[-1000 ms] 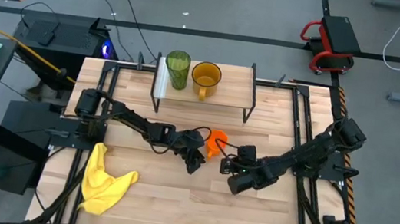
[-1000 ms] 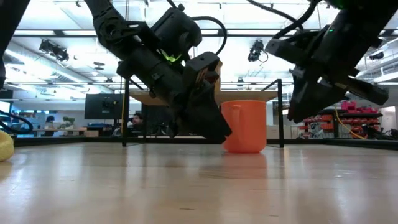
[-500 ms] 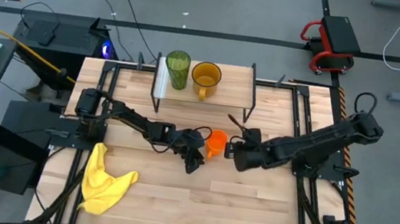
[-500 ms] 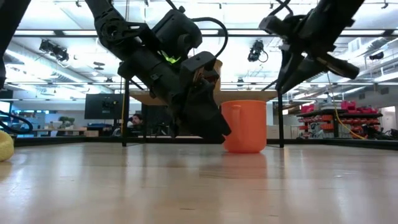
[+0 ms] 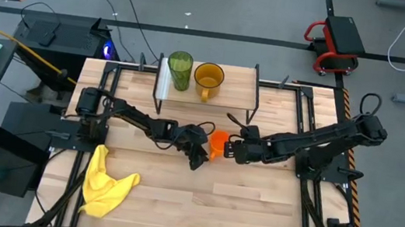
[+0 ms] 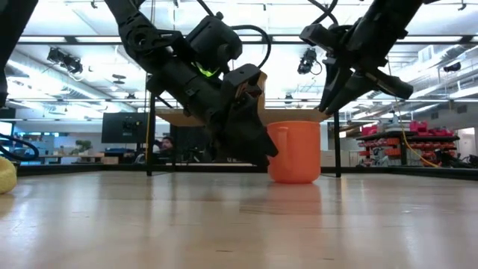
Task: Stack small to large cups/mugs on shelf
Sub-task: Put the orange mug on the shelf
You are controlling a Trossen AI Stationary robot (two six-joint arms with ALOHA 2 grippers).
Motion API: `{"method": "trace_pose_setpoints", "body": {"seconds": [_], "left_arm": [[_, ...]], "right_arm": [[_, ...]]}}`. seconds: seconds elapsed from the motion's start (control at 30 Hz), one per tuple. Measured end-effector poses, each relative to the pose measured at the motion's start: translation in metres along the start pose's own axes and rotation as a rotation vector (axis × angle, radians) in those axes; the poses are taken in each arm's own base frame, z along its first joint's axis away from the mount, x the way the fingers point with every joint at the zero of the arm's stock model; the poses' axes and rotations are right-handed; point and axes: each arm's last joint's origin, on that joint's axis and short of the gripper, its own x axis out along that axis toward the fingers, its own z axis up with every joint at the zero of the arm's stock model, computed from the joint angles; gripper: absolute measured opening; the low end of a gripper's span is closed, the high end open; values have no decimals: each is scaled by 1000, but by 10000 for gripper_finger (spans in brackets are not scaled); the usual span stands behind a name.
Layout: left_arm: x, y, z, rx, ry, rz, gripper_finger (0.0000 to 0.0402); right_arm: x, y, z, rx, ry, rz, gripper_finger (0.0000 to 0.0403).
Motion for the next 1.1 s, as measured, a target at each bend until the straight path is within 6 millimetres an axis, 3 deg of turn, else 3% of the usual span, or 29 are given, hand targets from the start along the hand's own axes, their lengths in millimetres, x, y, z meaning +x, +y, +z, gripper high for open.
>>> {"method": "trace_pose_setpoints", "body": {"seconds": [0.53, 1.1], "left_arm": [[-1, -7, 11, 50, -100, -80, 157], [-1, -3, 9, 99, -75, -53, 159]], "right_arm": [[2, 0, 6, -24, -10, -1, 61], [2, 0, 5, -35, -2, 1, 61]]}}
